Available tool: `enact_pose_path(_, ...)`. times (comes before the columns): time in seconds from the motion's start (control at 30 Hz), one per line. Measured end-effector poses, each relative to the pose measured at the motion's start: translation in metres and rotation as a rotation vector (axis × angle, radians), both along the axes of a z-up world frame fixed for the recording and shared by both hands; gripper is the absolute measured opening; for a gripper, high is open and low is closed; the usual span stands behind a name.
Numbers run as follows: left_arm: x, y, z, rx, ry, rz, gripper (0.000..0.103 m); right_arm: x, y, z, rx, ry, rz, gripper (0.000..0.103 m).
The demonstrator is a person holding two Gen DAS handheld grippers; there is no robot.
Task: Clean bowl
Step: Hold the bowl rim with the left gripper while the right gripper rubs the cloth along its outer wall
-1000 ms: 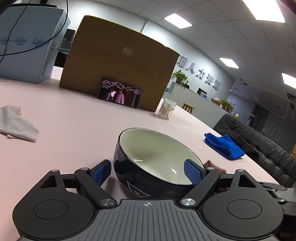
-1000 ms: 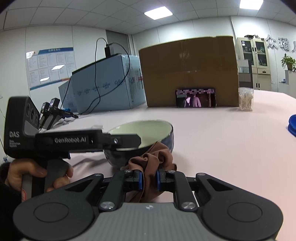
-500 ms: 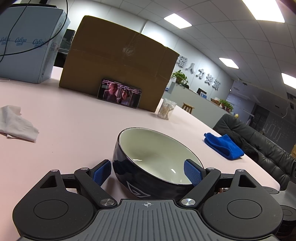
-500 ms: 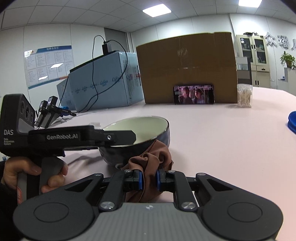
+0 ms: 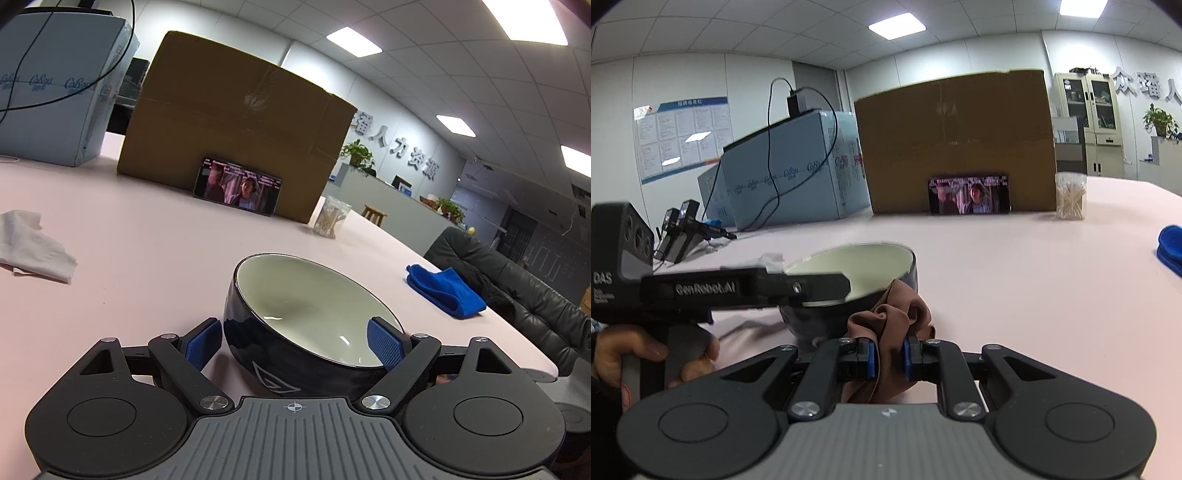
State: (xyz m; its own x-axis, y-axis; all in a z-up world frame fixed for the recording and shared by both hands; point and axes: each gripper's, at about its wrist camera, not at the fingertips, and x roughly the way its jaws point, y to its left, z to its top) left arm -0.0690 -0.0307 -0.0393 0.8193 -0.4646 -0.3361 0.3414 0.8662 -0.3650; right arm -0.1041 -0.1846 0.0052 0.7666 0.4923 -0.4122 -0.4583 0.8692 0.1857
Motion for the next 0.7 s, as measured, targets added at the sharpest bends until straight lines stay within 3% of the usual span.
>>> enact_pose_path(0.37, -0.001, 0.0, 0.0, -0.001, -0.001, 0.0, 0.088, -0.011, -0.004, 0.014, 0.012, -0.066, -0.007, 0.017)
enact_pose_path(0.7, -0.001, 0.0, 0.0, -0.002, 0.0, -0.002, 0.088, -0.002, -0.002, 0.003, 0.002, -0.01, -0.009, 0.017)
